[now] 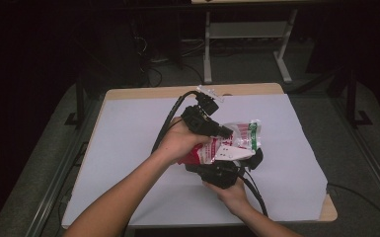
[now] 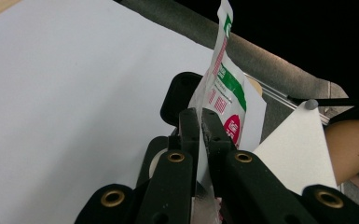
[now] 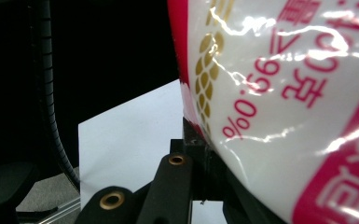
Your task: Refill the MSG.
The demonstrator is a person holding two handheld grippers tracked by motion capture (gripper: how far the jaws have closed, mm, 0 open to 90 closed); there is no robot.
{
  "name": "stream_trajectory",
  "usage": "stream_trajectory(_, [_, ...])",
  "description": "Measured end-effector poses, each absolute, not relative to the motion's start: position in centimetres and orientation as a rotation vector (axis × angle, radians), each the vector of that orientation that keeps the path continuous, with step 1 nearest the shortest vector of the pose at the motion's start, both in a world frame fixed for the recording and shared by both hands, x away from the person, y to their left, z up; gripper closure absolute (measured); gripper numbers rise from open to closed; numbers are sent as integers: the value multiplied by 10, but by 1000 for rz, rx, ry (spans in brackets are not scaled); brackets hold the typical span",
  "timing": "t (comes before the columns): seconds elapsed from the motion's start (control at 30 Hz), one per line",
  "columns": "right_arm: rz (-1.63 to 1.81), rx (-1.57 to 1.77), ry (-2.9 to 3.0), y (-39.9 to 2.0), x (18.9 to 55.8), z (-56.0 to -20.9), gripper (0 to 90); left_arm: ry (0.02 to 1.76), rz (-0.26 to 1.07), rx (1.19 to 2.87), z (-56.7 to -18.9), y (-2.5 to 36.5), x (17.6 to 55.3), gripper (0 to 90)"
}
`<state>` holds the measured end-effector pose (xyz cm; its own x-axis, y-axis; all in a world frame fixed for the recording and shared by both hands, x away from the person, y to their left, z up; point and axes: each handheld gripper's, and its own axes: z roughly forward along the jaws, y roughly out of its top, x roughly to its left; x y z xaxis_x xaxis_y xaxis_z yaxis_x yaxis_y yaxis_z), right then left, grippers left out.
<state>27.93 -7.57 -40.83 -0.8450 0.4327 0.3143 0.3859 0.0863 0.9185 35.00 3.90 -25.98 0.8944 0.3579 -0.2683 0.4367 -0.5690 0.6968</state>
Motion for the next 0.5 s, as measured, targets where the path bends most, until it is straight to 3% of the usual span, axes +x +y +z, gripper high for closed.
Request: stream_trajectory(0.5, [1844, 890, 2292, -72, 276, -408, 900, 569, -155, 2181, -255, 54, 348, 900])
